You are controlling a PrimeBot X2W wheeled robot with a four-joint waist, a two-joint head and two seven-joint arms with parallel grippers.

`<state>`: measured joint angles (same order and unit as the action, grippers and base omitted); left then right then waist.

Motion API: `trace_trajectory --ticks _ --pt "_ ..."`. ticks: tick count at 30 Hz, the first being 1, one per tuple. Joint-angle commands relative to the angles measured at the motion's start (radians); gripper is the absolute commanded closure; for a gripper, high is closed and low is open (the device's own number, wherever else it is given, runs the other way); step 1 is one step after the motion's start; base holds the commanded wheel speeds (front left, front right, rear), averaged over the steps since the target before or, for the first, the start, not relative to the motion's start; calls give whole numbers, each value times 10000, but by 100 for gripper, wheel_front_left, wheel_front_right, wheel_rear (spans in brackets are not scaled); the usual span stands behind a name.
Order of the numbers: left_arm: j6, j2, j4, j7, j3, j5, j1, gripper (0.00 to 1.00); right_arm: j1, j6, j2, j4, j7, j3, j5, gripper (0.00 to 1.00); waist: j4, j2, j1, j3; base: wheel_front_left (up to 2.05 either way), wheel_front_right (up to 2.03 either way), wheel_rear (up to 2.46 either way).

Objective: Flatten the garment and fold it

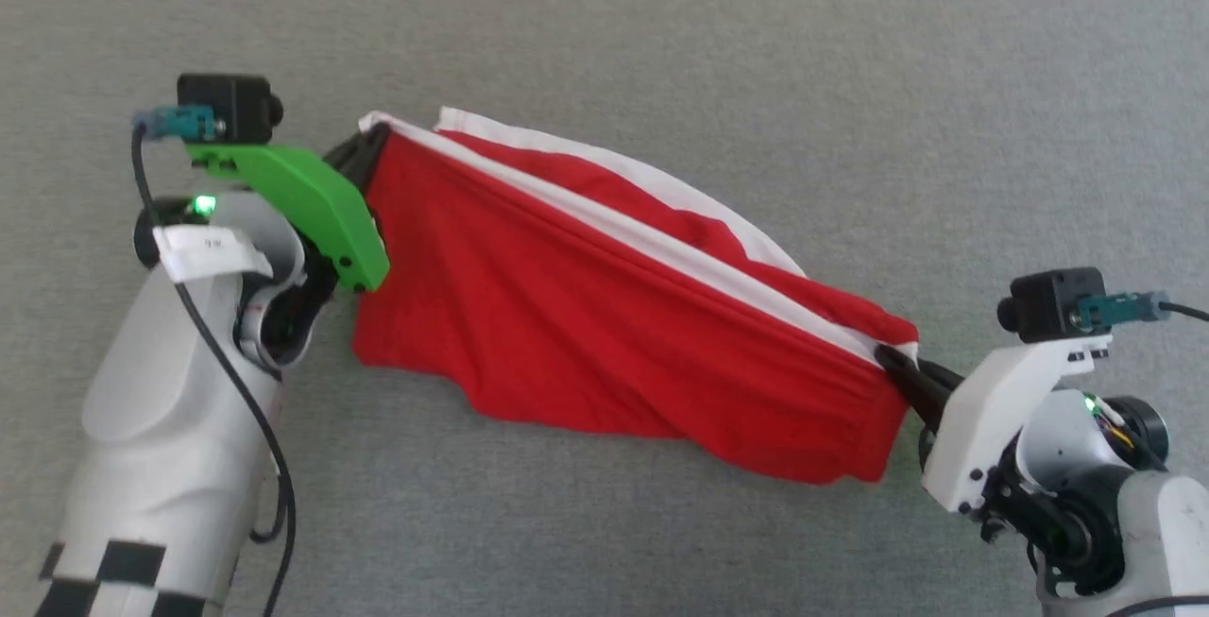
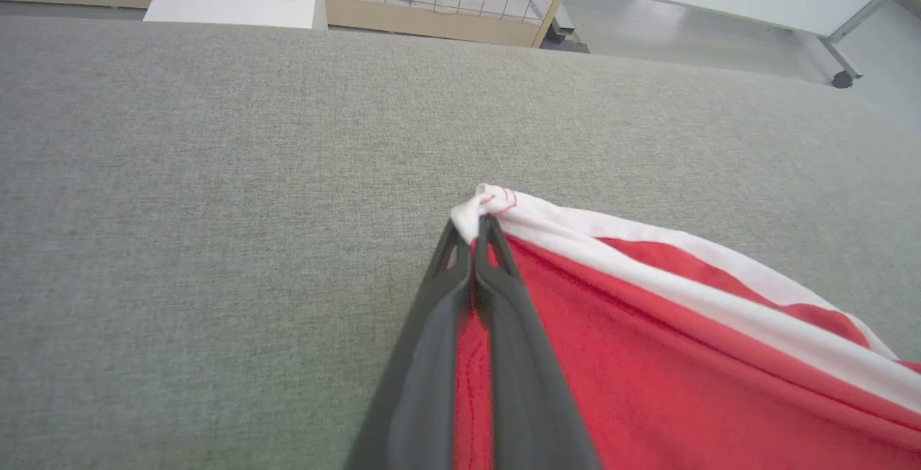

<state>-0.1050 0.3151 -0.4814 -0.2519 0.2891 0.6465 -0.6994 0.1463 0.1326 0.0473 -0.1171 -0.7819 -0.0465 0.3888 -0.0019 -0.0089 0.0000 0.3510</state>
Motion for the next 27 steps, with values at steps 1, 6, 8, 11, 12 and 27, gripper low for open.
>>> trace_trajectory --ticks 1,6,8,11,12,27 --pt "-44 106 -158 167 -12 -65 -338 100 178 -19 31 79 103 25 53 100 -461 89 0 490 0 0 0" --pt "-150 143 -816 292 246 -83 -846 100 372 -19 31 232 302 285 157 100 -695 89 0 741 0 0 0" --pt "-175 172 -1051 312 339 -75 -973 100 402 -19 31 263 377 391 274 100 -766 89 0 806 0 0 0" --pt "-202 172 -1307 371 445 -12 -1117 100 386 -19 30 252 450 499 325 100 -829 89 0 879 0 0 0" --pt "-210 177 -1384 414 481 9 -1164 100 371 -19 30 235 461 535 339 100 -850 89 0 900 0 0 0" --pt "-233 173 -2359 1283 572 116 -1371 0 -152 -19 30 -279 1238 368 936 0 -725 89 0 470 0 0 0"
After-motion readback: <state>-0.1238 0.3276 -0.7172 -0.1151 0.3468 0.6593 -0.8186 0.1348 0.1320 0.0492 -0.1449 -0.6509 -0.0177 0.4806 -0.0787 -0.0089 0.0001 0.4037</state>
